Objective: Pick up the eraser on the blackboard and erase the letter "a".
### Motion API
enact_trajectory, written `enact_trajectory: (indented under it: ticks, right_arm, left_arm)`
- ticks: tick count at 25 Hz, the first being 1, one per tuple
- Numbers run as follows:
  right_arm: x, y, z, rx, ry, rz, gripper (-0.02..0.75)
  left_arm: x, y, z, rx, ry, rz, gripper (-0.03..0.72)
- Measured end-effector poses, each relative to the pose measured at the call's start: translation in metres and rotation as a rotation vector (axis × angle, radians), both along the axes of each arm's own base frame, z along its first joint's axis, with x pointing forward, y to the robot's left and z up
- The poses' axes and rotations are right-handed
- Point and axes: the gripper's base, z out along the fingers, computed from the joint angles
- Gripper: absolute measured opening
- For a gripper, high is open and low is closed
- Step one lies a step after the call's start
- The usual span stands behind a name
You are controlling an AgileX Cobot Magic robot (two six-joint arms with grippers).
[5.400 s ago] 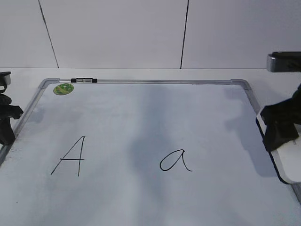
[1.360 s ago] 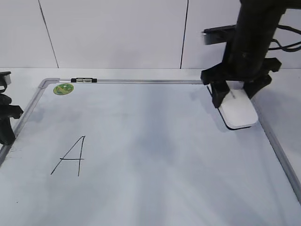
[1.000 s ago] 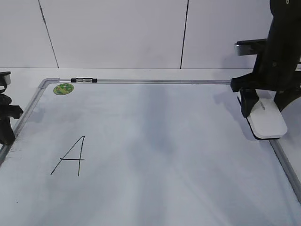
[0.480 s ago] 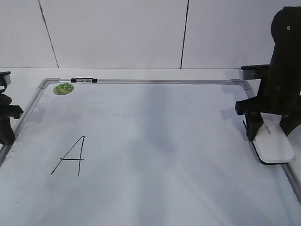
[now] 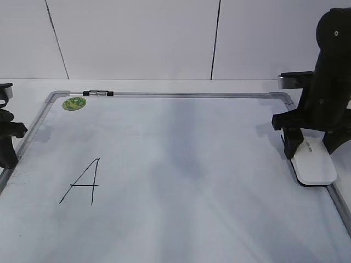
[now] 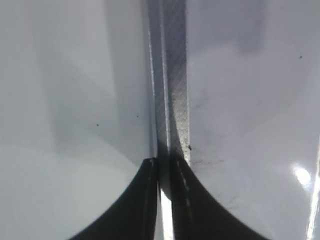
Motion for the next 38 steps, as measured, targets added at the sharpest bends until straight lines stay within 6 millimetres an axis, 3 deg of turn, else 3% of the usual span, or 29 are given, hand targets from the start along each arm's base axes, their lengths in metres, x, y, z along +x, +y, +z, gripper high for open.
enact_trajectory:
  ticks: [14, 23, 26, 34, 38]
  right_arm:
    - [0.002, 0.000, -0.002, 0.001, -0.012, 0.000, 0.573]
    - [0.008, 0.001, -0.011, -0.003, -0.033, 0.006, 0.643]
    - [0.013, 0.001, 0.000, -0.003, -0.042, 0.004, 0.645]
    - [0.029, 0.001, 0.052, -0.014, -0.134, 0.007, 0.645]
    - [0.026, 0.001, 0.064, -0.012, -0.156, 0.019, 0.645]
  left_arm:
    - [0.000, 0.000, 0.000, 0.000, 0.000, 0.000, 0.049]
    - [0.000, 0.000, 0.000, 0.000, 0.000, 0.000, 0.049]
    - [0.000, 0.000, 0.000, 0.000, 0.000, 0.000, 0.049]
    - [0.000, 0.000, 0.000, 0.000, 0.000, 0.000, 0.059]
    - [0.004, 0.001, 0.003, 0.008, 0.003, -0.014, 0.143]
